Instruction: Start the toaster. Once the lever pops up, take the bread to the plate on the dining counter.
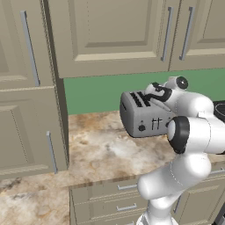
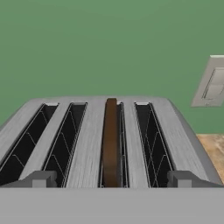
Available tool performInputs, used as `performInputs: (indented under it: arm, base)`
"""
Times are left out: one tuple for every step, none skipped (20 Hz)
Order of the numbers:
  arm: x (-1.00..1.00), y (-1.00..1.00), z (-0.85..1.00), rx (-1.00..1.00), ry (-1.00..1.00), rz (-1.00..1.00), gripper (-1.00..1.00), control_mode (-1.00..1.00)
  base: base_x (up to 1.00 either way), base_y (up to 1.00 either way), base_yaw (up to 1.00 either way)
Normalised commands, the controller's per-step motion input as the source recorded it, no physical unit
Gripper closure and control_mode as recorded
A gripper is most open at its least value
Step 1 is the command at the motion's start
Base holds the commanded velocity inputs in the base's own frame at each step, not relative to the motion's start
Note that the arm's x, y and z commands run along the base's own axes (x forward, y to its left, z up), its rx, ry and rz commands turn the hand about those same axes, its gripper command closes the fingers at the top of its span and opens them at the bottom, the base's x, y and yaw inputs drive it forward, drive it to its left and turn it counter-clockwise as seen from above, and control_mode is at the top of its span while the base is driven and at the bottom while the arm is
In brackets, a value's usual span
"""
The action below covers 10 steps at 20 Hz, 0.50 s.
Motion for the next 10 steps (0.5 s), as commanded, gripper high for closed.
performInputs:
  arm:
    - [0.16,0.00,-0.01,0.00,0.04,0.00,-1.00,-1.00]
    - [0.16,0.00,-0.01,0.00,0.04,0.00,-1.00,-1.00]
    - [0.15,0.00,-0.01,0.00,0.04,0.00,-1.00,-1.00]
    - [0.14,0.00,-0.01,0.00,0.04,0.00,-1.00,-1.00]
    - [0.14,0.00,-0.01,0.00,0.04,0.00,-1.00,-1.00]
    - [0.13,0.00,-0.01,0.00,0.04,0.00,-1.00,-1.00]
    - [0.13,0.00,-0.01,0.00,0.04,0.00,-1.00,-1.00]
    - [0.12,0.00,-0.01,0.00,0.04,0.00,-1.00,-1.00]
    - [0.08,0.00,-0.01,0.00,0.03,0.00,-1.00,-1.00]
    - [0.06,0.00,-0.02,0.00,0.03,0.00,-1.00,-1.00]
  base:
    - [0.00,0.00,0.00]
    - [0.00,0.00,0.00]
    - [0.00,0.00,0.00]
    - [0.00,0.00,0.00]
    - [0.00,0.00,0.00]
    - [0.00,0.00,0.00]
    - [0.00,0.00,0.00]
    - [0.00,0.00,0.00]
    - [0.00,0.00,0.00]
    - [0.00,0.00,0.00]
